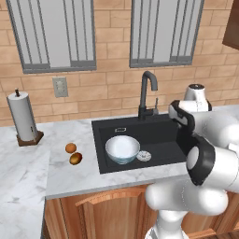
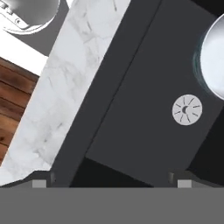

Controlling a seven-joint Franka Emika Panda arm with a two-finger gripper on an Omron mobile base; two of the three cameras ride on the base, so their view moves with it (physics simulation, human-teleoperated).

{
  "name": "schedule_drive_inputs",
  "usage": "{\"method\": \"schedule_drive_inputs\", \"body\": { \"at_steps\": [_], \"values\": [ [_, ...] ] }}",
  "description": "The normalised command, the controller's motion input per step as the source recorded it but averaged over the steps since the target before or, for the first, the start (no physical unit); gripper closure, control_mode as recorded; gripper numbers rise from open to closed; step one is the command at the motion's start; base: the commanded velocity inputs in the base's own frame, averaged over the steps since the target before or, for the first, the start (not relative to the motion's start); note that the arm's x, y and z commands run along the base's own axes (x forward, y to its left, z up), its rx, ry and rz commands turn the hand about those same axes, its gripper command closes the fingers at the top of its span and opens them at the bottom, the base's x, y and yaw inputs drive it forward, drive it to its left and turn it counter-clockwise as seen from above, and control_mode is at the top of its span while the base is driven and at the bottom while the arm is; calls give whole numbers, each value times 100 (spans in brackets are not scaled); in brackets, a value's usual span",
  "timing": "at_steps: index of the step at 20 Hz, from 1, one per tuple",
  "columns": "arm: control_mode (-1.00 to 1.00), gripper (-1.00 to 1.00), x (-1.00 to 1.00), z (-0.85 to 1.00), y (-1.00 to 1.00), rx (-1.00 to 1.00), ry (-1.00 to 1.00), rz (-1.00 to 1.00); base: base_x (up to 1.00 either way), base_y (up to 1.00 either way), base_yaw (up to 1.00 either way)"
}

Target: Remove the mango and tangerine from the sink. Then move the bowl and cup from the counter to the sink for washing.

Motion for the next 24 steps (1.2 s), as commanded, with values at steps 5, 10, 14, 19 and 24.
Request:
{"method": "schedule_drive_inputs", "body": {
  "at_steps": [5, 10, 14, 19, 24],
  "values": [
    [-100, -100, -25, 27, -20, -1, 0, -40, 0, 0, 0],
    [-100, -100, -23, 18, -19, -2, -1, -39, 0, 0, 0],
    [-100, -100, -20, 11, -13, -1, -5, -38, 0, 0, 0],
    [-100, -100, -23, 8, -15, 0, -5, -41, 0, 0, 0],
    [-100, -100, -25, 18, -20, 0, -11, -38, 0, 0, 0]
  ]
}}
